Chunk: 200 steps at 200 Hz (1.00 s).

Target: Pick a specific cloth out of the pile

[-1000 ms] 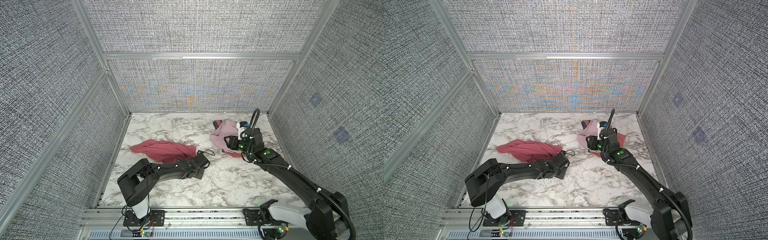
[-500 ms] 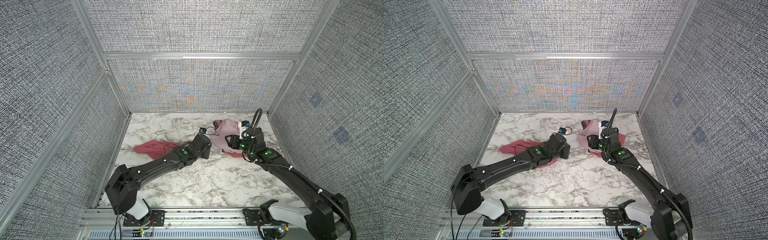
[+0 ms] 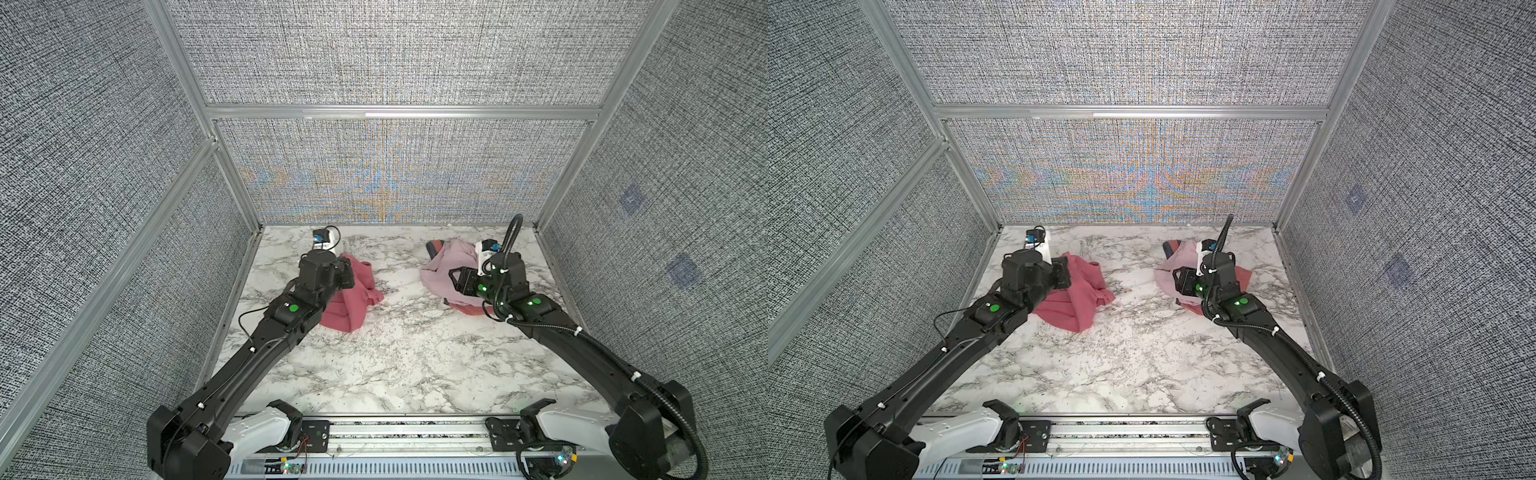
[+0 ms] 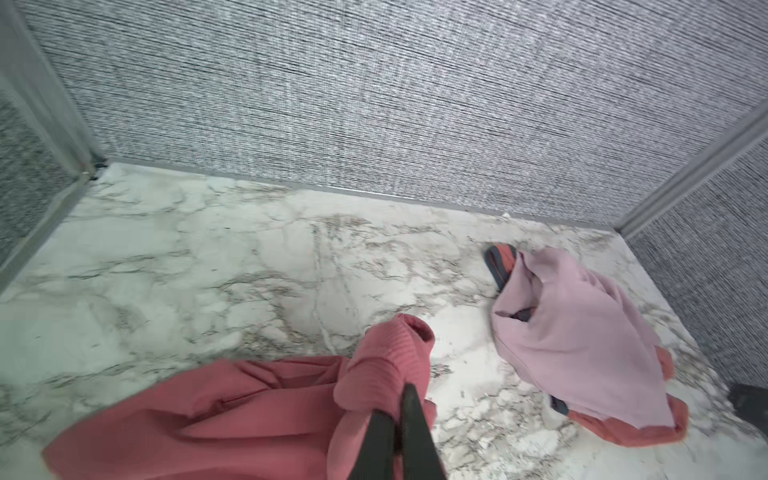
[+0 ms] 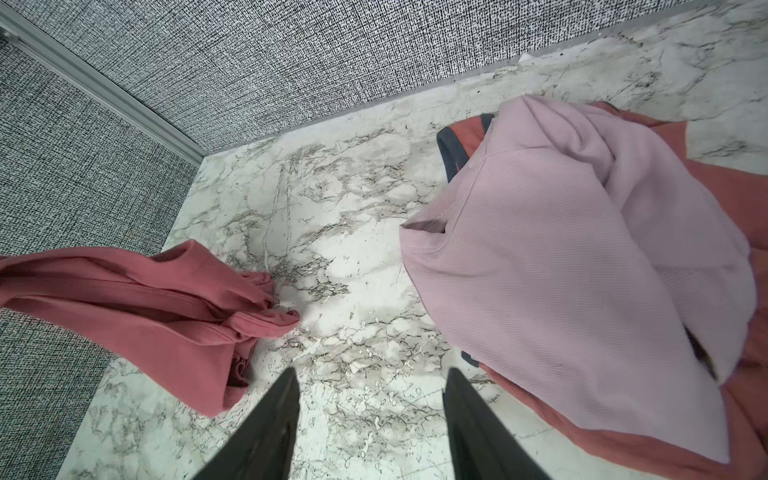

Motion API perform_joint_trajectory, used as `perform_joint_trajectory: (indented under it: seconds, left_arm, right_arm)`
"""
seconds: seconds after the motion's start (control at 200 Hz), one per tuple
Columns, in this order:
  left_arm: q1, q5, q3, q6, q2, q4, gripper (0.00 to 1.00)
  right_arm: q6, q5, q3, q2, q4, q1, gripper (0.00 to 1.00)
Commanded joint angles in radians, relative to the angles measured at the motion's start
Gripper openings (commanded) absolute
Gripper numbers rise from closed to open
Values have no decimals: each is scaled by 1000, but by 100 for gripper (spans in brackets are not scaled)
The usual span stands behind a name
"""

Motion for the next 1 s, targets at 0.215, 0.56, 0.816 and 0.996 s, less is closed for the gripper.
perform_joint_trajectory:
  seconds: [0.215, 0.56, 0.816, 0.996]
  left_arm:
    - [346, 140, -171, -2, -69, 23, 0]
    - [548, 219, -273, -41, 7, 114, 0]
    - [571, 202, -310, -66, 46, 212, 0]
    - [584, 182, -298, -69, 107, 234, 0]
  right_arm:
    - [-1, -27, 58, 31, 17, 0, 57]
    - [-19, -34, 82, 47, 3, -2, 57]
    - [-23, -46, 88, 63, 9, -3, 58]
    - [-26, -55, 94, 78, 9, -2, 58]
